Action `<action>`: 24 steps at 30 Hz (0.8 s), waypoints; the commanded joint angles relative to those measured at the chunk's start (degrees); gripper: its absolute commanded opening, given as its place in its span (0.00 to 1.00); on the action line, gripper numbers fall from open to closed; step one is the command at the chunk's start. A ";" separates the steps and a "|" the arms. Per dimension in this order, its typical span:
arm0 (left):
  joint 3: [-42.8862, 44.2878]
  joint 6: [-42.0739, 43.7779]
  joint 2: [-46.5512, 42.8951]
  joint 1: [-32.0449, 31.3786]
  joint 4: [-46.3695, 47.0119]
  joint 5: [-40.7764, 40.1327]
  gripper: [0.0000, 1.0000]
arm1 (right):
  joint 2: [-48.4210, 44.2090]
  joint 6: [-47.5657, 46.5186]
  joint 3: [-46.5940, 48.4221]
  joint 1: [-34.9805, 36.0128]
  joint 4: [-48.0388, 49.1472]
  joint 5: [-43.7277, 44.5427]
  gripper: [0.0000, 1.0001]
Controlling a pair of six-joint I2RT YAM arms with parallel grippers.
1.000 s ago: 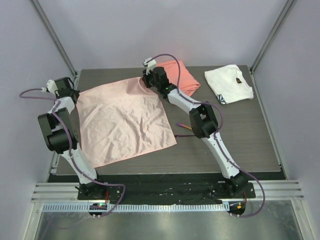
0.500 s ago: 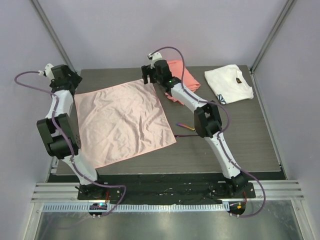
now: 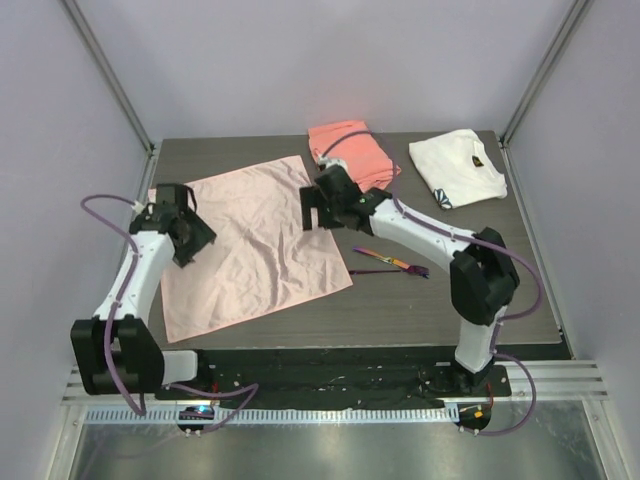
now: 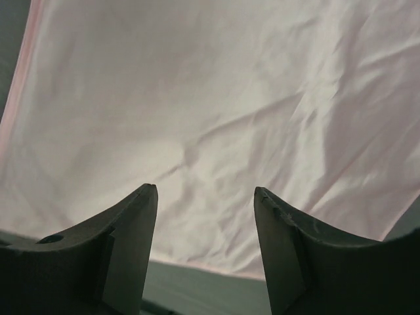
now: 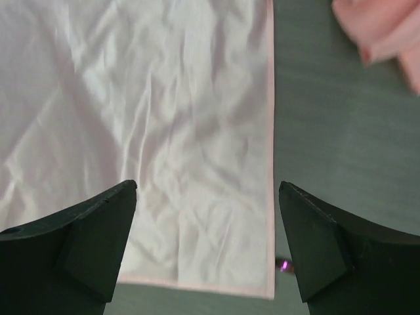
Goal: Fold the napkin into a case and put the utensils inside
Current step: Pick up the crumpled napkin from the center of the board.
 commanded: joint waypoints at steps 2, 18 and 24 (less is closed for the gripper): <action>-9.33 -6.96 -14.48 -2.81 -16.62 -3.35 0.64 | -15.52 12.39 -22.48 1.06 -2.11 -2.17 0.85; -6.63 -6.88 -24.62 -2.81 -22.25 -5.37 0.77 | -15.99 29.45 -36.58 5.80 1.51 8.26 0.37; -4.25 -5.13 -20.83 -2.72 -25.25 -7.92 0.77 | -11.16 30.24 -33.33 7.21 -0.60 10.22 0.38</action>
